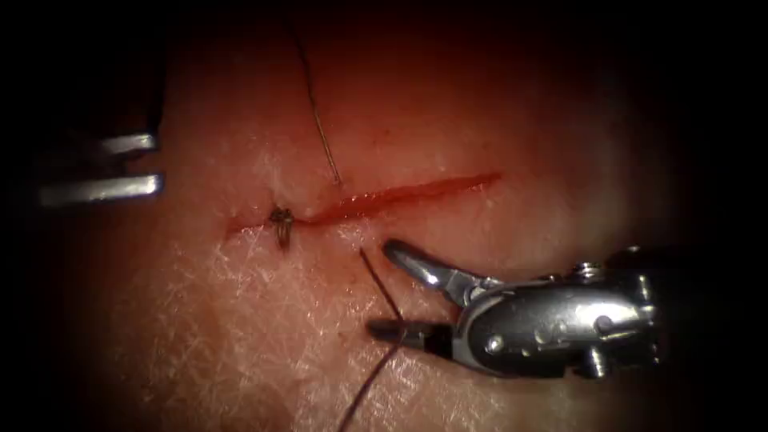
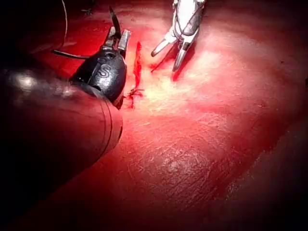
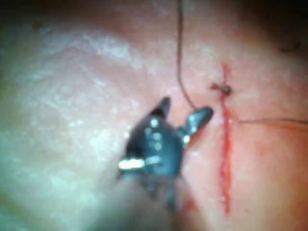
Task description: Wound Closure
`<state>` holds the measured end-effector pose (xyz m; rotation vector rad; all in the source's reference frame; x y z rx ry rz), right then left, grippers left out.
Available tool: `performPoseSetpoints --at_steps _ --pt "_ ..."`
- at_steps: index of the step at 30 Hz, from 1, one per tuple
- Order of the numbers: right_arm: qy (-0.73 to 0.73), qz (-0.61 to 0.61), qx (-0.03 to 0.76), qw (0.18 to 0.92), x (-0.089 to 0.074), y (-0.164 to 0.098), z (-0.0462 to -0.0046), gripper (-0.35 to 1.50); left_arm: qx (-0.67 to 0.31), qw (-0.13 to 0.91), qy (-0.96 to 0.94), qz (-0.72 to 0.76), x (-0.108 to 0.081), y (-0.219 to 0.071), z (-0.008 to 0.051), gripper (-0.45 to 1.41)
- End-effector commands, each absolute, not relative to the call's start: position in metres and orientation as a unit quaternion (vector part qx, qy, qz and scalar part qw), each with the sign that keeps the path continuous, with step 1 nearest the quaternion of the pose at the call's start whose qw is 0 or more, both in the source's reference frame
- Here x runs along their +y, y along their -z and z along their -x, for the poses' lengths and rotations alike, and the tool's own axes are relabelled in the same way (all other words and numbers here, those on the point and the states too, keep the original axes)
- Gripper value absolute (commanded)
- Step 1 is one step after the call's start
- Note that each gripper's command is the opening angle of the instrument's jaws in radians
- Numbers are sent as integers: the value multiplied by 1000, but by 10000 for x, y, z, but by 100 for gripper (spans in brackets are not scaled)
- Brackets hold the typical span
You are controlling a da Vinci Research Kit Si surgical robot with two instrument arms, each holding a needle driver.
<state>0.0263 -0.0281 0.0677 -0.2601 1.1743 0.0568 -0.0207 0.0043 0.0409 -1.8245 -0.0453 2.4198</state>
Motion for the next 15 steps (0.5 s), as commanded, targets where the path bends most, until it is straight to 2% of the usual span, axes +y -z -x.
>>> performPoseSetpoints --at_steps 1,2,3,4,5,15 --pt "-26 119 555 823 -286 -679 -272 103 -15 55 -797 601 42 -416 212 -45" --pt "-23 119 556 822 -286 -677 -272 84 -15 55 -797 601 42 -417 212 -45" --pt "-20 114 563 819 -286 -676 -272 54 -15 55 -797 601 42 -417 212 -45" --pt "-5 95 570 816 -287 -675 -272 -15 -15 55 -797 602 42 -417 212 -45" --pt "5 80 570 818 -288 -674 -272 -35 -15 55 -797 602 42 -417 212 -45" --pt "28 57 571 818 -321 -647 -269 -35 -15 55 -797 602 42 -417 211 -45"
